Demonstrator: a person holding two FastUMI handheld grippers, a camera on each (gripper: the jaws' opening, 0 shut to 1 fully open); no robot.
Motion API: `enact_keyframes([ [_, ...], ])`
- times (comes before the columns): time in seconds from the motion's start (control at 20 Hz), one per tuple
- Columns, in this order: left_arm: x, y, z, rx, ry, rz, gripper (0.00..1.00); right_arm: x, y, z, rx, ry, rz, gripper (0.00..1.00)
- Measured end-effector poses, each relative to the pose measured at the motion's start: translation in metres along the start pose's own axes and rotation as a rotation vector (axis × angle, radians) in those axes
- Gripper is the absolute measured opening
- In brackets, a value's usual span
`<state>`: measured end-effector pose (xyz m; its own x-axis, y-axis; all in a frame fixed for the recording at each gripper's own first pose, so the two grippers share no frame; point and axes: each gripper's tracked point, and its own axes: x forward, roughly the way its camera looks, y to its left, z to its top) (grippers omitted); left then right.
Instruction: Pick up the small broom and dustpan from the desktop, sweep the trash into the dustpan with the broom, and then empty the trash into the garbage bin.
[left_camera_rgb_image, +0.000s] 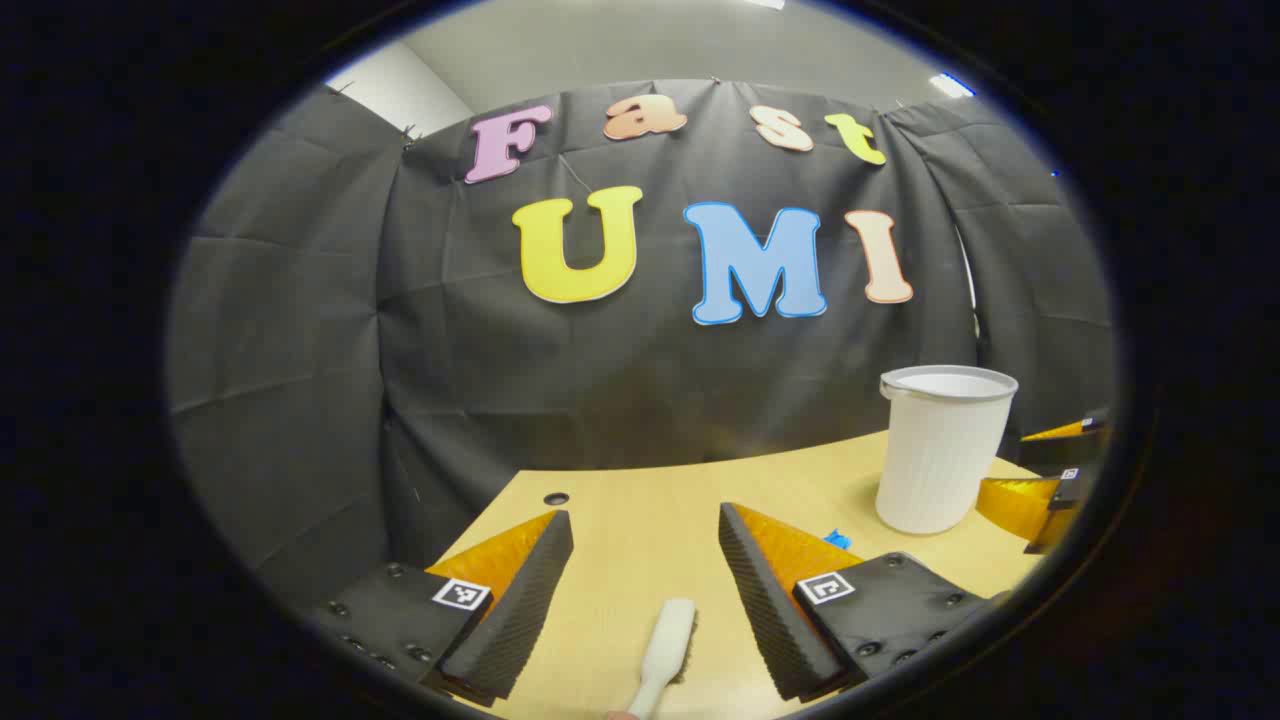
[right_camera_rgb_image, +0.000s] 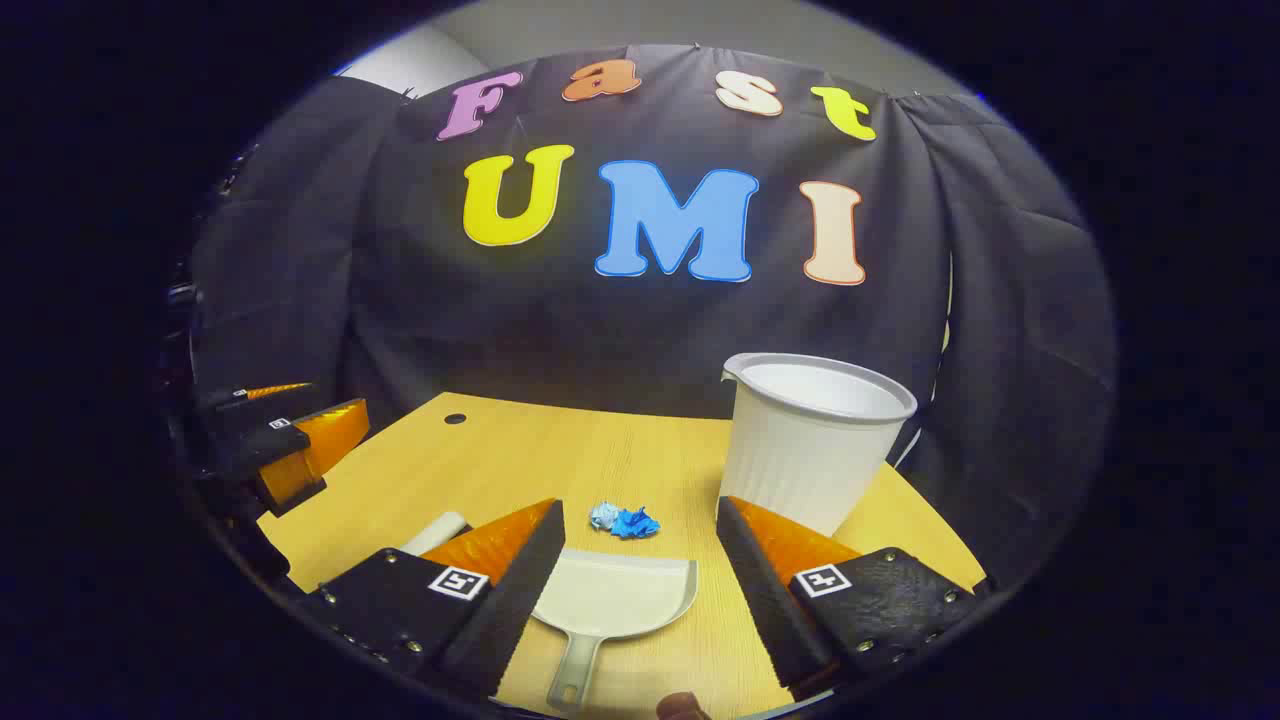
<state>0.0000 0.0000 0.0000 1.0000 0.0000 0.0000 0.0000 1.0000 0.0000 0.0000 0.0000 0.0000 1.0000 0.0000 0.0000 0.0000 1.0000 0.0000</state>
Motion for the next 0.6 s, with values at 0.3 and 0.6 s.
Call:
enact_keyframes([
  [0.3,0.000,-0.004,-0.013,-0.008,0.032,-0.031,0.98,0.002,0.006,-0.012,0.022,0.049,0.007,0.95],
  [0.6,0.002,-0.010,-0.037,-0.008,0.098,-0.074,0.98,0.006,0.011,-0.026,0.003,0.096,-0.021,0.95],
])
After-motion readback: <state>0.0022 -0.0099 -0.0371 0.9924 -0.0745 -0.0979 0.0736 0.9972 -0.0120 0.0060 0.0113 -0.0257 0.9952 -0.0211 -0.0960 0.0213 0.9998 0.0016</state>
